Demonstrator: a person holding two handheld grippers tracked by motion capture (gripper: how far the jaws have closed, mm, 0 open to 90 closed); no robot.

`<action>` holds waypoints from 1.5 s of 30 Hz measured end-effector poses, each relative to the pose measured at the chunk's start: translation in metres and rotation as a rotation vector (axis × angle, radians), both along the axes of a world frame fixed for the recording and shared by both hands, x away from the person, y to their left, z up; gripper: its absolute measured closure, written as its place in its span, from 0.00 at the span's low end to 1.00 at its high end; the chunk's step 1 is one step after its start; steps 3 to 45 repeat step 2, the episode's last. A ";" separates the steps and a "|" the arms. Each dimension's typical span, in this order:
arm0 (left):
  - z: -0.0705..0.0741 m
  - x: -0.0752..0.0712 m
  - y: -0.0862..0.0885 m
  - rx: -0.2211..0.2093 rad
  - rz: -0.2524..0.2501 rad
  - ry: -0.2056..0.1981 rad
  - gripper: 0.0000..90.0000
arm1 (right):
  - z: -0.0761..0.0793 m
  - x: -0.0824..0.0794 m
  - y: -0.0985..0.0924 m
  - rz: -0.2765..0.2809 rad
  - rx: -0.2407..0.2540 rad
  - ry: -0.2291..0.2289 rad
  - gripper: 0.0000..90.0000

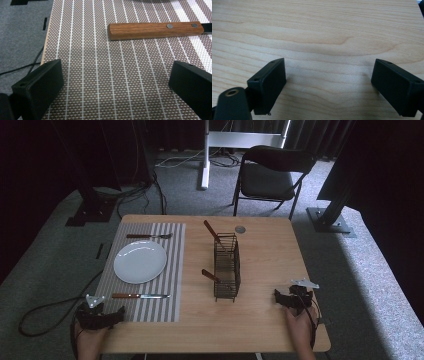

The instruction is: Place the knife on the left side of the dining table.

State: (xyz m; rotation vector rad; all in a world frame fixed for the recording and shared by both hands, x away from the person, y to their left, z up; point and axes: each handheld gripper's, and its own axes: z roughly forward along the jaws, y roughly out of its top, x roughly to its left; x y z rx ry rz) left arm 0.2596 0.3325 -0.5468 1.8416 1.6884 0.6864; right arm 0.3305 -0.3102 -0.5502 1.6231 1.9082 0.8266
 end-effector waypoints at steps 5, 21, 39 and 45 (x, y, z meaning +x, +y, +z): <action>0.000 0.000 0.000 0.000 0.000 0.000 0.00 | 0.000 0.000 0.000 0.000 -0.001 -0.001 0.13; 0.000 0.000 0.000 0.000 0.000 0.000 0.00 | 0.000 0.000 0.000 0.000 -0.001 -0.001 0.13; 0.000 0.000 0.000 0.000 0.000 0.000 0.00 | 0.000 0.000 0.000 0.000 -0.001 -0.001 0.13; 0.000 0.000 0.000 0.000 0.000 0.000 0.00 | 0.000 0.000 0.000 0.000 -0.001 -0.001 0.13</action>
